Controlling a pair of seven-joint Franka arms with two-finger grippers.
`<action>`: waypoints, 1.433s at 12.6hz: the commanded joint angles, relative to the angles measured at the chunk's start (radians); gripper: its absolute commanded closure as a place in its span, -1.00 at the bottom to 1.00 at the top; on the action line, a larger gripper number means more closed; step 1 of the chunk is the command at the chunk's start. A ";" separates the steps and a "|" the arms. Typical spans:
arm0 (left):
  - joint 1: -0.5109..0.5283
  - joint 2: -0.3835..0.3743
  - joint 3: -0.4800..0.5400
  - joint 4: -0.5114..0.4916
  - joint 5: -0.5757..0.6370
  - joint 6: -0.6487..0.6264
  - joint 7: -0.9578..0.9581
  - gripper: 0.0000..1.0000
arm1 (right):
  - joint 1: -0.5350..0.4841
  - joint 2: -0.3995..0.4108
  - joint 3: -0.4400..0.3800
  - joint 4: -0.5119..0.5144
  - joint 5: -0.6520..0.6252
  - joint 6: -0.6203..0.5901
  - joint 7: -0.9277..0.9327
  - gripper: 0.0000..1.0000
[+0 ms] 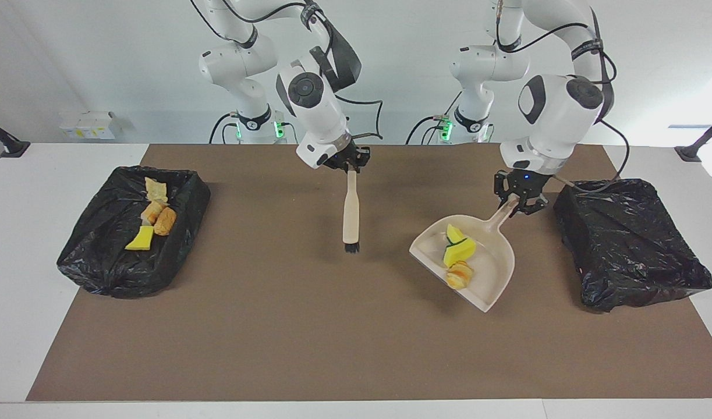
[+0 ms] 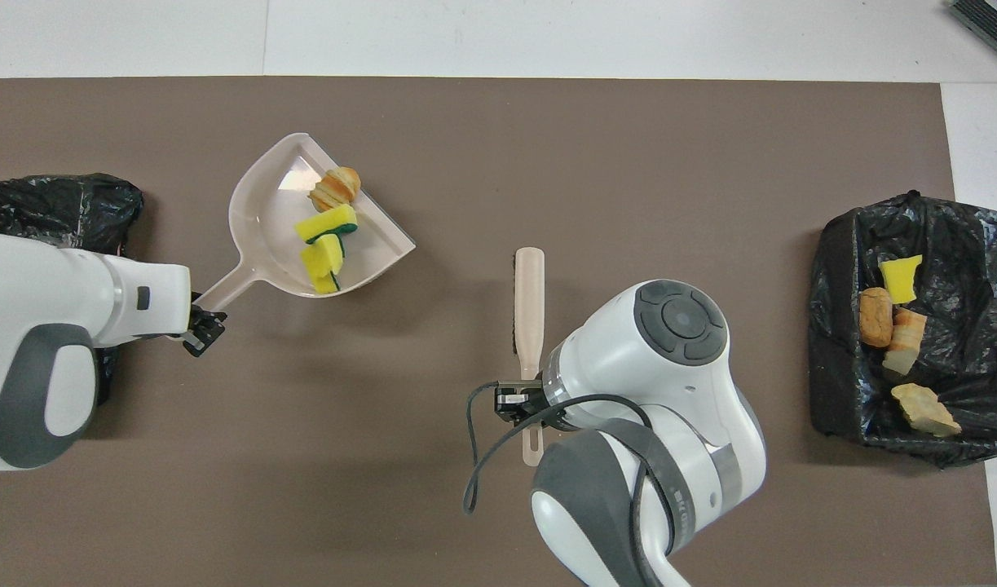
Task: Sweep and dump trash in bin
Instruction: 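Carry the loaded dustpan to the far black bag with the left gripper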
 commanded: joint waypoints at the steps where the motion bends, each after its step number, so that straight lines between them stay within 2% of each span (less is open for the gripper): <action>1: 0.130 0.007 -0.006 0.122 -0.015 -0.138 0.000 1.00 | 0.026 -0.070 0.012 -0.080 -0.057 0.005 0.005 1.00; 6: 0.380 0.102 -0.006 0.301 -0.033 -0.301 0.034 1.00 | 0.204 -0.087 0.012 -0.165 -0.121 0.026 0.148 1.00; 7: 0.429 0.116 -0.006 0.338 -0.030 -0.330 0.077 1.00 | 0.240 -0.088 0.012 -0.184 -0.121 0.050 0.181 1.00; 9: 0.535 0.137 -0.005 0.389 -0.011 -0.386 0.140 1.00 | 0.326 -0.085 0.014 -0.255 -0.121 0.174 0.295 1.00; 11: 0.595 0.165 -0.005 0.435 0.101 -0.397 0.261 1.00 | 0.389 -0.078 0.014 -0.321 -0.121 0.273 0.356 1.00; 13: 0.636 0.218 -0.003 0.521 0.239 -0.401 0.328 1.00 | 0.432 -0.081 0.014 -0.372 -0.121 0.314 0.382 1.00; 16: 0.624 0.240 -0.006 0.550 0.463 -0.363 0.503 1.00 | 0.436 -0.065 0.014 -0.361 -0.121 0.319 0.390 1.00; 18: 0.548 0.242 -0.011 0.537 0.630 -0.346 0.520 1.00 | 0.428 -0.055 0.014 -0.338 -0.121 0.302 0.384 1.00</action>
